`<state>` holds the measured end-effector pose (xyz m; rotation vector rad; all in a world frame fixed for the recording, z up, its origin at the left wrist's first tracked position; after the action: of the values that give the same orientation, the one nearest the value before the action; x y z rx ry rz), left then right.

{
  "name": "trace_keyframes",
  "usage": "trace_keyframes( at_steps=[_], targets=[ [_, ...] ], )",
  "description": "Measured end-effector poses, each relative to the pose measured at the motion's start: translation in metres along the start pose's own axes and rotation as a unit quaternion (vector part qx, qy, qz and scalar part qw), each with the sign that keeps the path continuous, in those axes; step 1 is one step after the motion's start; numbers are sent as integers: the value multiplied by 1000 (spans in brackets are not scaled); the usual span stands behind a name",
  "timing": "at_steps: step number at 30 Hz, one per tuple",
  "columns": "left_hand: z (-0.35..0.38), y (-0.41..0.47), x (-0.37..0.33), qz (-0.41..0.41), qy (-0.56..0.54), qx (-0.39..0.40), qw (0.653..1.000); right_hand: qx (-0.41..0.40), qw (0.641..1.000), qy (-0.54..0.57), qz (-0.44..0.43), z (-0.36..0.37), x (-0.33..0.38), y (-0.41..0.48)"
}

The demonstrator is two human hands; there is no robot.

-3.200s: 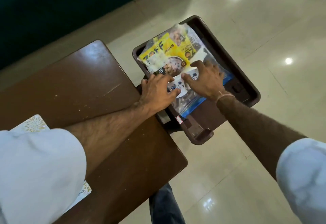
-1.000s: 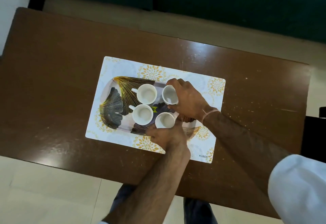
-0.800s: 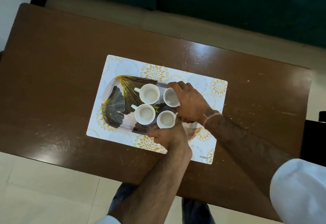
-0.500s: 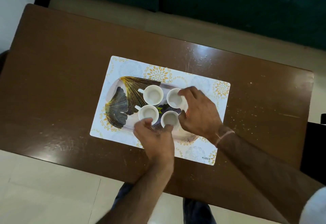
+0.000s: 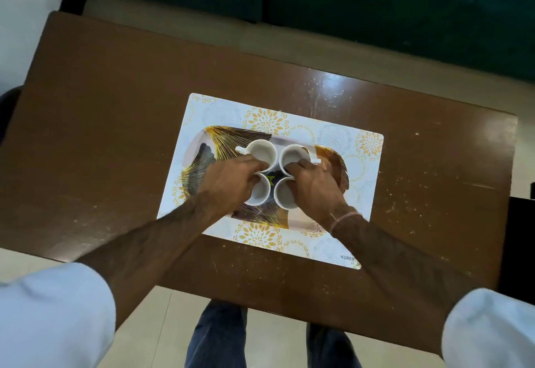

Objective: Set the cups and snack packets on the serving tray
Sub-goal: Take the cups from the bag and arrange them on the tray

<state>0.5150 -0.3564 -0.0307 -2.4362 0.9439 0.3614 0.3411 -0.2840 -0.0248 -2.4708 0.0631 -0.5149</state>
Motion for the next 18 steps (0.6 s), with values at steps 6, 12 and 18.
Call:
trace_keyframes(
  at_steps=[6, 12, 18],
  targets=[
    [-1, -3, 5, 5, 14, -14, 1000, -2, 1000, 16, 1, 6, 9, 3],
    [2, -4, 10, 2, 22, -23, 999, -10, 1000, 12, 3, 14, 14, 3],
    [4, -11, 7, -3, 20, -24, 1000, -36, 999, 27, 3, 18, 16, -5]
  ],
)
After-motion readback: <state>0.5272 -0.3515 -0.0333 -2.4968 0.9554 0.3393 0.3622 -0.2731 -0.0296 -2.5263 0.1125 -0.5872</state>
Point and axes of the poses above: each hand's wrist, its own y-axis towards the middle knuckle, its own z-axis out of the palm, x = y × z, the point moved 2 cm from there along y, towards the middle knuckle, and after that the axes turned 10 degrees about x, right-handed, at the moved point
